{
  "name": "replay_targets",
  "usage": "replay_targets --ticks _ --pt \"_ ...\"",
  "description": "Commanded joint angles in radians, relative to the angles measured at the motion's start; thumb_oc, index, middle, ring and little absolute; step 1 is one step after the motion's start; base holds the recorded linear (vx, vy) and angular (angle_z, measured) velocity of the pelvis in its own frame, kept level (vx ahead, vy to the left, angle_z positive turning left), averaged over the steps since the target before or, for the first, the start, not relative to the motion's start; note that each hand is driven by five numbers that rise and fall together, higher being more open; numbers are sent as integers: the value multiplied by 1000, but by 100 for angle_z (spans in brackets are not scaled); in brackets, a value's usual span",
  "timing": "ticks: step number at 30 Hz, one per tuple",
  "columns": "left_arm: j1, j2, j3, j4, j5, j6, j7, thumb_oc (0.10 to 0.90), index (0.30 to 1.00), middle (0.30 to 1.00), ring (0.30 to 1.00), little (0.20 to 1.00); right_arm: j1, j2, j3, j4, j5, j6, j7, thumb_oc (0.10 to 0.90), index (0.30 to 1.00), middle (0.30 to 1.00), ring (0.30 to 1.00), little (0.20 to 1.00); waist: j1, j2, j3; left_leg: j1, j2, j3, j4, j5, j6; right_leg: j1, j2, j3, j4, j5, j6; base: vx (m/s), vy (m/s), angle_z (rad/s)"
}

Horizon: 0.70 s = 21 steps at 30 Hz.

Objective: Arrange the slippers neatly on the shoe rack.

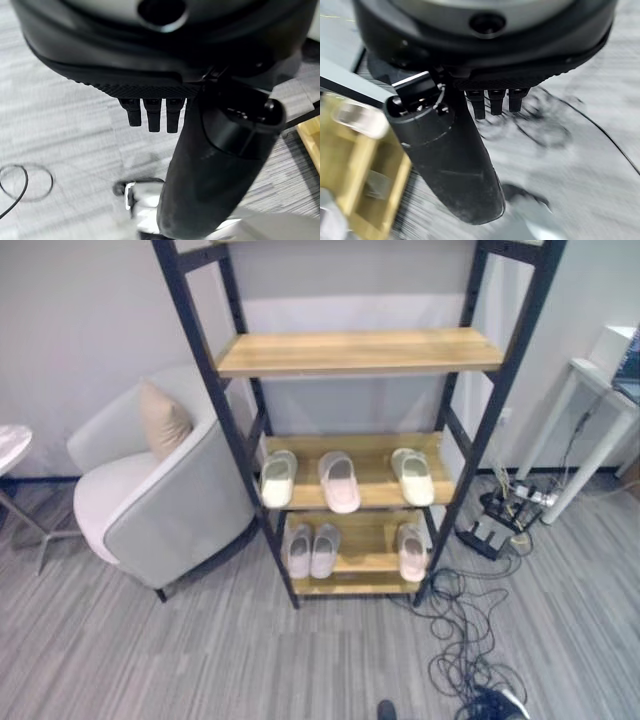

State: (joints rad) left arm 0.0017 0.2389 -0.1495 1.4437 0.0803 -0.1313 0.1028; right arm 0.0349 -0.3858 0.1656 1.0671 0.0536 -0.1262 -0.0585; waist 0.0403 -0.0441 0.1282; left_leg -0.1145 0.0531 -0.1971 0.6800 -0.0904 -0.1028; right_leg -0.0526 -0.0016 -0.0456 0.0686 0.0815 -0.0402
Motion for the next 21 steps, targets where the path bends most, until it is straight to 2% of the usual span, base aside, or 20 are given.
replay_targets --ticks 1,2,3,4,5,6,7,8,10,12,13,14,15,16,18,19,21 --pt "-62 95 24 -89 -86 -25 71 800 900 900 900 900 -55 -85 -32 -110 64 -65 -52 800 900 900 900 900 16 -23 73 -21 -13 106 -110 85 112 8 -39 46 43 -46 76 199 -208 33" --pt "-59 98 32 -100 -100 -28 78 800 900 900 900 900 -42 -97 -48 -137 65 -69 -59 800 900 900 900 900 19 -21 70 -56 -57 118 -153 62 112 20 -39 33 35 -55 79 202 -211 39" --pt "-59 98 32 -100 -100 -28 78 800 900 900 900 900 -42 -97 -48 -137 65 -69 -59 800 900 900 900 900 19 -22 69 -56 -58 118 -153 63 112 20 -40 33 35 -55 79 260 -118 46" --pt "-48 102 49 -128 -107 -42 90 800 900 900 900 900 -18 -103 -79 -190 67 -76 -67 800 900 900 900 900 26 -11 54 -77 -123 146 -325 38 128 40 -25 14 22 -65 86 200 -77 38" --pt "-46 102 48 -128 -107 -42 90 800 900 900 900 900 -15 -103 -80 -191 67 -75 -67 800 900 900 900 900 26 -13 54 -70 -125 146 -332 40 129 43 -28 14 22 -67 87 308 -97 41" --pt "-36 103 48 -146 -100 -48 95 800 900 900 900 900 1 -104 -91 -218 58 -79 -75 800 900 900 900 900 34 2 49 -65 -147 144 -442 79 128 54 -8 9 22 -77 88 373 -75 37" --pt "-26 97 48 -162 -103 -52 94 800 900 900 900 900 12 -102 -92 -250 47 -91 -91 800 900 900 900 900 63 33 34 -99 -172 116 -592 196 117 94 41 19 19 -103 79 475 -90 29" --pt "-29 99 49 -151 -101 -51 92 800 900 900 900 900 5 -102 -95 -252 39 -87 -98 800 900 900 900 900 70 34 33 -99 -180 115 -602 219 112 117 47 28 21 -114 77 483 -68 9" --pt "-16 102 55 -152 -91 -52 91 800 900 900 900 900 10 -105 -106 -269 29 -87 -96 800 900 900 900 900 71 34 27 -70 -181 107 -616 203 127 129 49 40 25 -131 78 294 11 -36" --pt "4 92 47 -139 -54 -56 96 800 900 900 900 900 23 -98 -145 -270 24 -97 -115 800 900 900 900 900 57 36 0 -4 -199 82 -635 190 156 136 36 38 103 -164 93 409 64 -36" --pt "4 95 46 -139 -45 -53 96 800 900 900 900 900 24 -89 -158 -264 34 -98 -119 800 900 900 900 900 55 34 -4 17 -197 84 -636 175 167 124 27 33 179 -152 106 270 71 8" --pt "3 100 52 -136 -47 -51 98 800 900 900 900 900 28 -77 -158 -358 20 -91 -124 800 900 900 900 900 51 31 13 38 -196 97 -621 157 180 79 1 19 310 -106 131 181 69 -28" --pt "1 103 61 -137 -55 -48 101 800 900 900 900 900 38 -69 -158 -392 11 -89 -120 800 900 900 900 900 44 42 21 53 -186 103 -618 151 186 38 -14 10 396 -54 151 136 65 -47" --pt "-1 105 70 -137 -68 -46 104 800 900 900 900 900 49 -64 -158 -441 -2 -84 -121 800 900 900 900 900 34 49 30 74 -178 100 -618 142 193 -1 -18 17 476 -43 154 142 31 -45" --pt "-4 108 76 -138 -75 -43 103 800 900 900 900 900 72 -54 -165 -482 -12 -79 -120 800 900 900 900 900 24 52 35 92 -176 88 -615 129 194 -19 -22 18 493 -49 147 129 -8 -4" --pt "-10 107 83 -139 -86 -44 105 800 900 900 900 900 91 -44 -167 -506 -19 -76 -118 800 900 900 900 900 19 56 36 103 -170 83 -610 118 193 -34 -40 8 475 -59 136 181 -82 4" --pt "-15 110 79 -146 -85 -53 113 800 900 900 900 900 118 -28 -164 -499 -12 -75 -110 800 900 900 900 900 10 62 33 120 -157 62 -602 92 183 -36 -95 5 336 -87 113 189 -136 -10"
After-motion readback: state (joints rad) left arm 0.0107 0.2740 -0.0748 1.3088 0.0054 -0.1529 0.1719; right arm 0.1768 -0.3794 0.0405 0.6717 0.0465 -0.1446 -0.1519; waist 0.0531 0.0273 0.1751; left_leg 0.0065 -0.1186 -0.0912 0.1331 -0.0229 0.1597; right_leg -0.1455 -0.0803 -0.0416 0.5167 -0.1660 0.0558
